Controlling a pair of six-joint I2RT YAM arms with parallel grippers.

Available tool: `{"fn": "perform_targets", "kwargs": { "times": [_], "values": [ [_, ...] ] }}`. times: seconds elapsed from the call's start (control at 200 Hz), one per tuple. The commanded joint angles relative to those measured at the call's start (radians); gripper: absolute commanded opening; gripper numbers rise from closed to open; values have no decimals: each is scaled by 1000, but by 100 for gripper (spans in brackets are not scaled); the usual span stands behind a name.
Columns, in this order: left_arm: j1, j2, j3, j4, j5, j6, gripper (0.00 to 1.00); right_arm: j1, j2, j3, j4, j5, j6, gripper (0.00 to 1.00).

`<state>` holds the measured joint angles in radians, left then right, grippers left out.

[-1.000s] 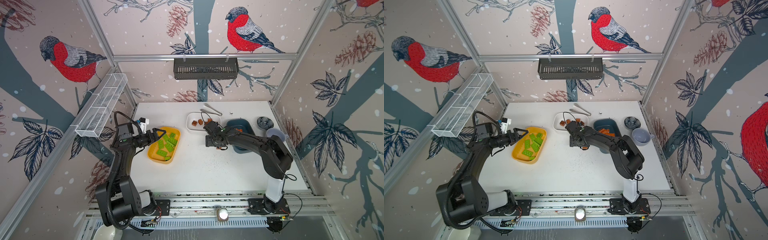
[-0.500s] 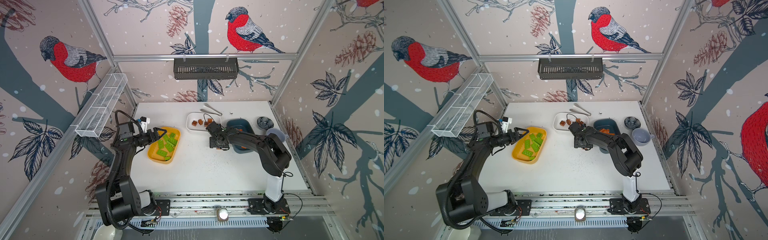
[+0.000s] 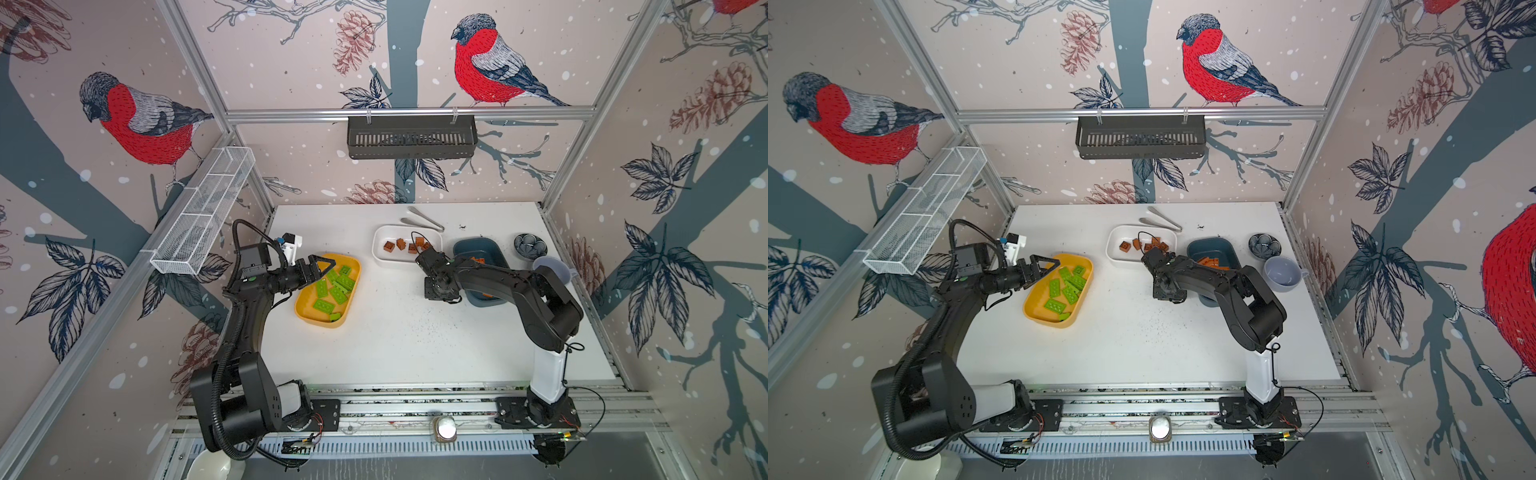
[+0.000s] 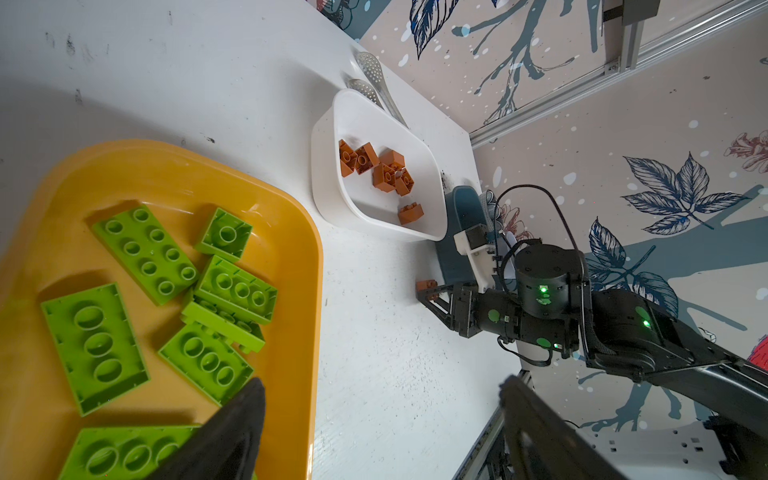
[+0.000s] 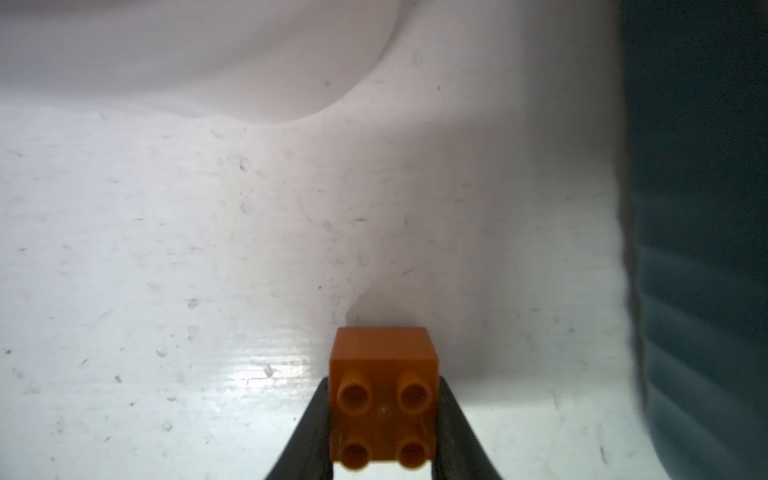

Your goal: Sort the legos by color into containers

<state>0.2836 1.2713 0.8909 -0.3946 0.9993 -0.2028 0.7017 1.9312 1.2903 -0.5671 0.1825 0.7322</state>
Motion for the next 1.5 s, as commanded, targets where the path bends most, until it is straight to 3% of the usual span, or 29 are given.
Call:
{"fn": "perform_targets", "kwargs": {
  "times": [0.0,0.185,0.47,0.55,0.63,0.796,1.061,1.176,1.361,1.496],
  "values": [
    [-2,2,16,14,19,10,88,-7,-30,57,-3,4,-38,30],
    [-8,9,26,29,21,-3,88,-22,-19,239,-26,0,-105,28],
    [-20,5,35,31,14,-15,88,-77,175,477,-20,-34,-146,28],
    [-20,3,37,23,10,-11,88,-91,214,509,-25,-34,-152,35],
    [-20,5,37,17,7,-6,88,-103,230,522,-20,-31,-161,50],
    [-20,18,46,19,3,-4,88,-146,192,521,-17,-35,-181,69],
    [-20,49,75,9,-15,12,88,-198,-13,358,6,-75,-208,69],
    [-20,57,90,-3,-61,37,88,-223,-157,226,68,-114,-236,76],
    [-20,28,90,39,-278,77,89,-298,-418,-59,260,-134,-339,93],
    [-25,-45,-2,204,-506,68,90,-411,-595,-295,401,-91,-418,99]
  ]
}}
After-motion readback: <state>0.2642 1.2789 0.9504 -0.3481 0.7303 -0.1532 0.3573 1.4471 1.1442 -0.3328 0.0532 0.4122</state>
